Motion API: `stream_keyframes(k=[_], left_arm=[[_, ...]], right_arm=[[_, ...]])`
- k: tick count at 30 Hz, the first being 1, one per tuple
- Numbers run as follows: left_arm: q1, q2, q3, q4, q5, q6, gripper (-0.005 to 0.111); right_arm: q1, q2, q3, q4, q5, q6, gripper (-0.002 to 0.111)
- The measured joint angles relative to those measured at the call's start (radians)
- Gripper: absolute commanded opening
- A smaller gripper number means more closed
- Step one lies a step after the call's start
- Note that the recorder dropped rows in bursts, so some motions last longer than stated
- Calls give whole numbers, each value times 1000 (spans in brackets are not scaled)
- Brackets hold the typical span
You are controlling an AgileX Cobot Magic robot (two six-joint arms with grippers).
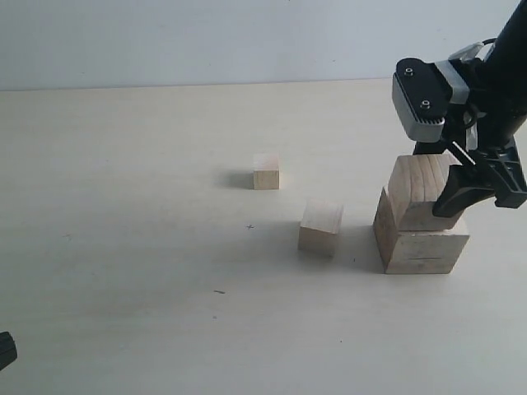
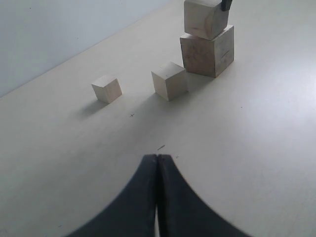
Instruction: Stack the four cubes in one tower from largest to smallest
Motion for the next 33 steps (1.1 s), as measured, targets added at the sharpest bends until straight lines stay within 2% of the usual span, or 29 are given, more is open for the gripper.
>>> stream_keyframes(k=[16, 19, 27, 29, 33], left_arm=[[0, 0, 0, 0, 0, 0, 0], [0, 0, 0, 0, 0, 0, 0], [0, 0, 0, 0, 0, 0, 0], [0, 0, 0, 0, 0, 0, 0], [0, 0, 0, 0, 0, 0, 0]], right_arm=[[0, -12, 56, 18, -80, -5, 0], [0, -18, 61, 18, -86, 27, 8], [0, -33, 61, 16, -113, 148, 46], [0, -35, 61, 16, -113, 153, 50], [0, -37, 62, 14, -113, 155, 51]])
